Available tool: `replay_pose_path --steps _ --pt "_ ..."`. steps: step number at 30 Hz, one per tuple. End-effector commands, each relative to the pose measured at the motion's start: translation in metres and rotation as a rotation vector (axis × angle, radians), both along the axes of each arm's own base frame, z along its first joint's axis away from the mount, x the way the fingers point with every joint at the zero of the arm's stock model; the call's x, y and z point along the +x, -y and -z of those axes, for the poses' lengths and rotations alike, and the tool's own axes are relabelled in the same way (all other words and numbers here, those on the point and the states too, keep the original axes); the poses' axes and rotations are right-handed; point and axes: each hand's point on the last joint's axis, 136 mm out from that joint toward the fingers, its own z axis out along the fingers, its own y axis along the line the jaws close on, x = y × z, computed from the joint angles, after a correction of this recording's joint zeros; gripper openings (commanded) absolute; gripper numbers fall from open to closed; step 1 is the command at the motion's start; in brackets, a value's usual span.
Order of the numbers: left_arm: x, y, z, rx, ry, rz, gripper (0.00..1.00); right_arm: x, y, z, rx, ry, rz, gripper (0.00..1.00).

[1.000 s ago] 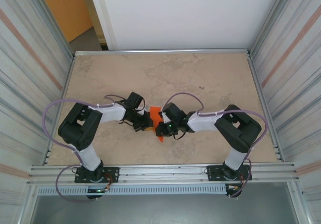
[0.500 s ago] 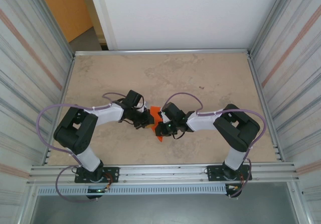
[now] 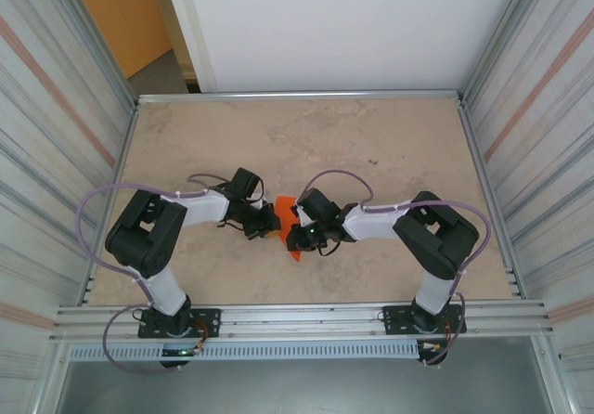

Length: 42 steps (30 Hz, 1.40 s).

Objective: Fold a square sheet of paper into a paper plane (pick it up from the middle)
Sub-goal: Third fold the triangle at the center of the table.

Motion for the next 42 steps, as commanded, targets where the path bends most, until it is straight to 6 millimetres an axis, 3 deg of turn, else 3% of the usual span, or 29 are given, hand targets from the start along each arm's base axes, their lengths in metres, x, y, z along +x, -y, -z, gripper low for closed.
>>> replay_pose_path --steps 1,11,14,18,22,26,30,36,42 --pt "0.002 -0.02 0.016 0.075 0.003 -0.01 0.09 -0.016 0.028 0.033 -0.195 -0.05 -0.012 0.11" --pt "0.03 -0.053 0.018 0.111 0.046 -0.064 0.1 -0.025 0.042 0.044 -0.259 -0.078 -0.014 0.11" --pt "0.043 -0.068 0.01 0.123 0.071 -0.093 0.1 -0.023 0.043 0.043 -0.261 -0.075 -0.017 0.11" --pt "0.057 -0.079 -0.017 0.084 0.127 -0.13 0.1 -0.019 0.04 0.04 -0.255 -0.066 -0.026 0.11" --pt "0.049 -0.062 -0.041 0.006 0.162 -0.106 0.1 -0.014 0.032 0.034 -0.231 -0.052 -0.037 0.11" --pt "0.029 -0.034 -0.049 -0.058 0.158 -0.053 0.1 -0.011 0.028 0.03 -0.21 -0.042 -0.057 0.11" --pt "0.016 -0.012 -0.041 -0.084 0.121 -0.007 0.1 -0.011 0.027 0.029 -0.194 -0.043 -0.067 0.11" --pt "0.006 0.005 -0.022 -0.081 0.069 0.032 0.09 -0.006 0.018 0.02 -0.139 -0.03 -0.068 0.11" --pt "-0.003 -0.005 -0.002 0.024 0.016 0.037 0.09 0.001 0.011 0.009 -0.093 -0.007 -0.058 0.12"
